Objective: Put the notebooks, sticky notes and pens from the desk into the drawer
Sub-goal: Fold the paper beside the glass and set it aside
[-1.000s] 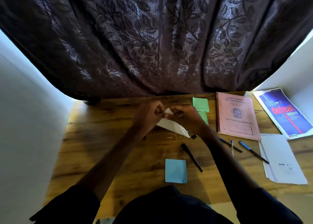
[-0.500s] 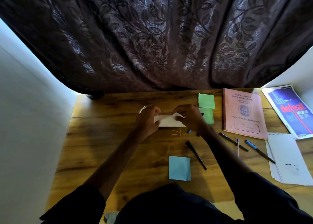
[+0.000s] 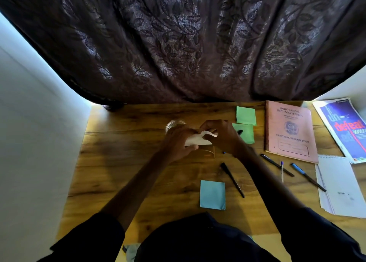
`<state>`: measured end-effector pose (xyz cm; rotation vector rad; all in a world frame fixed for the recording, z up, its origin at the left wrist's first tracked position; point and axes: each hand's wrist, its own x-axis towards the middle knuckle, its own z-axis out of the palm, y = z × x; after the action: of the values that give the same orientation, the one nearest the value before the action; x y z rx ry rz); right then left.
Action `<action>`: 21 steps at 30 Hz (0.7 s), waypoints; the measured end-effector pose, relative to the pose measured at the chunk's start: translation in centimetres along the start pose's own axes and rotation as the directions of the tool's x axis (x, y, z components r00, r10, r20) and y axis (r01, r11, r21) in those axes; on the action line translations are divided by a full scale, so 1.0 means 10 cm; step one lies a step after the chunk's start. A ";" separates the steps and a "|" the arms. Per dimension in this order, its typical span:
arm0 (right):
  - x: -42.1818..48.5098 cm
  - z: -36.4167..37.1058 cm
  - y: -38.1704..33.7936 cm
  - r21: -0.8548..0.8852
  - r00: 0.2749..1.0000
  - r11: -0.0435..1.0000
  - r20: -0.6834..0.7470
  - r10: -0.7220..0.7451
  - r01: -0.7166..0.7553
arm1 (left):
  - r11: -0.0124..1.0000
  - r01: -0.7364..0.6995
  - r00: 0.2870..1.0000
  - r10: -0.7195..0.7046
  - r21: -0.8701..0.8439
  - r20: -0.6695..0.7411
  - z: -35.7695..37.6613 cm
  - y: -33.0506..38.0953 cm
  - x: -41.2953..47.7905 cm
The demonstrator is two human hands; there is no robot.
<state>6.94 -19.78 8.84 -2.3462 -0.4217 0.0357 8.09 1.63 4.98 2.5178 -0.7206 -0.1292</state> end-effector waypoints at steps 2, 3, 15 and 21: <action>-0.01 0.07 0.02 -0.011 1.000 1.000 0.005 0.018 -0.018 | 0.998 0.061 0.996 -0.061 0.010 0.061 0.06 -0.01 0.04; -0.02 0.10 0.04 -0.026 0.999 0.999 0.013 0.042 -0.041 | 0.996 0.088 0.993 -0.089 0.024 0.083 0.09 -0.03 0.05; -0.13 0.30 0.20 -0.237 0.973 0.946 0.024 0.231 -0.219 | 0.991 0.097 0.994 -0.101 0.088 0.040 0.15 -0.23 0.01; -0.17 0.45 0.16 -0.217 0.959 0.937 0.000 0.282 -0.275 | 0.963 0.268 0.963 -0.268 -0.006 0.003 0.26 -0.37 -0.11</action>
<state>5.16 -18.32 4.28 -2.6071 -0.1071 0.1691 8.33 3.75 0.86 2.5985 -0.3747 -0.2285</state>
